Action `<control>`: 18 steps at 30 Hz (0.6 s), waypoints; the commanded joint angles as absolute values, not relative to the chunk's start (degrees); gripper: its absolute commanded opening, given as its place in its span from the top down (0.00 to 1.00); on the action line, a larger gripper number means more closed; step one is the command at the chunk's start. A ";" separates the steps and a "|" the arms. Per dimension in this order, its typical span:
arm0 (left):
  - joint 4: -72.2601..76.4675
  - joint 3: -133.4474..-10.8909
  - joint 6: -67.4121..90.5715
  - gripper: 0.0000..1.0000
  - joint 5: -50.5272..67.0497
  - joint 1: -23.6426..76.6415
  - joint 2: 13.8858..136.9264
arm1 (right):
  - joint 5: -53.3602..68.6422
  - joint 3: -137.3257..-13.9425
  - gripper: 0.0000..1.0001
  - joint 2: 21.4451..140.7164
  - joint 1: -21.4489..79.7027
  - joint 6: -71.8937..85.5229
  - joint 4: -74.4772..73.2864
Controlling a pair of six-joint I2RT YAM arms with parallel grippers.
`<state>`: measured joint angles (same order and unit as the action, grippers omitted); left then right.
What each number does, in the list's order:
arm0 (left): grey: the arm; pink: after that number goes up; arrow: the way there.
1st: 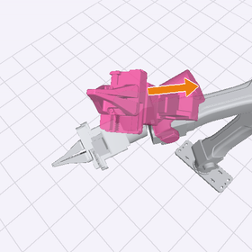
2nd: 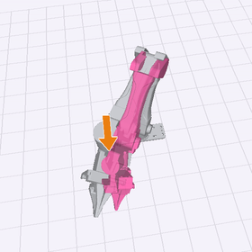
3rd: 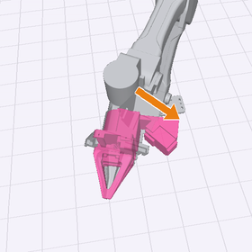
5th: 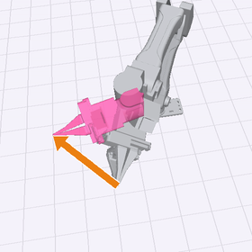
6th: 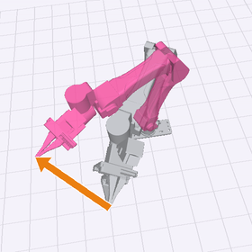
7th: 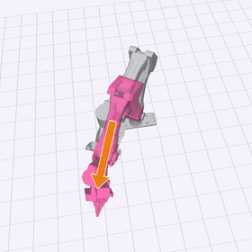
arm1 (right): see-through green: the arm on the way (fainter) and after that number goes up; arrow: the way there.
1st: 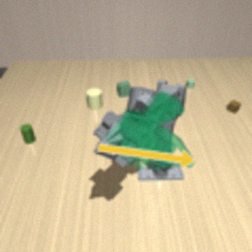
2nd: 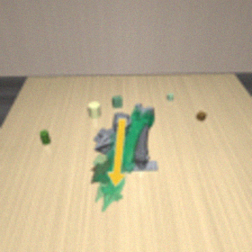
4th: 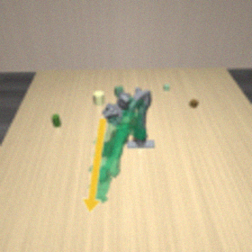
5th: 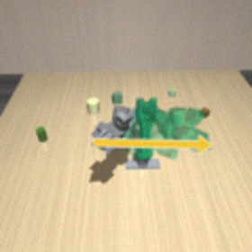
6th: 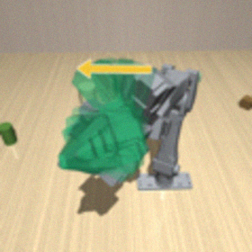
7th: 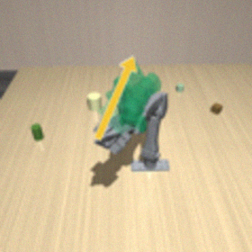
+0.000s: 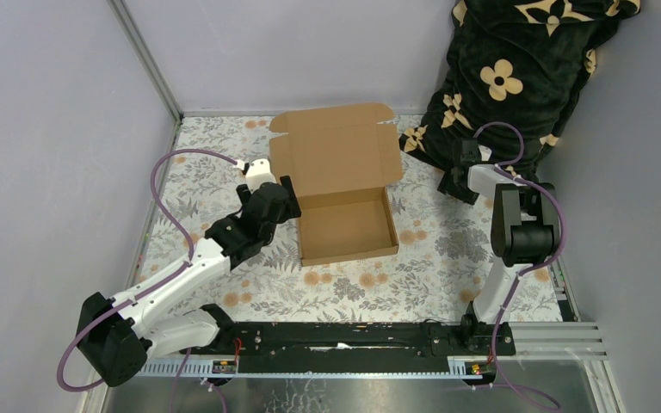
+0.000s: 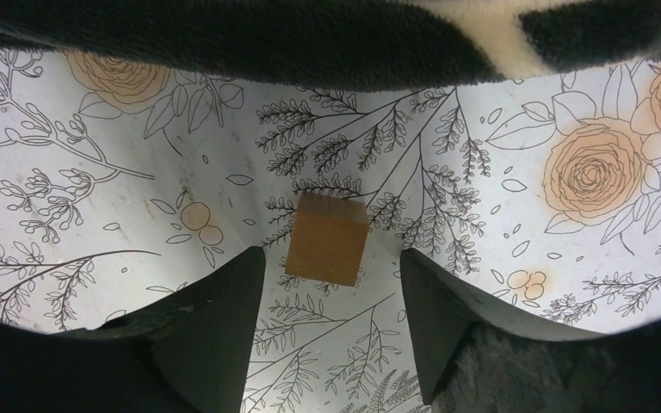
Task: Fold the paper box
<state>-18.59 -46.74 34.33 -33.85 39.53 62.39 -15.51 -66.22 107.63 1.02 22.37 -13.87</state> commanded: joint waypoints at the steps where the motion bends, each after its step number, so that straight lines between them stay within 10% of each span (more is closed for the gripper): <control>1: -18.67 -46.13 34.31 0.21 -34.15 39.55 61.94 | -16.44 -68.90 0.36 107.81 1.15 22.82 -12.57; 18: -19.11 -45.69 34.48 0.21 -32.29 39.55 61.00 | -17.06 -64.54 0.77 103.00 1.34 22.76 -11.17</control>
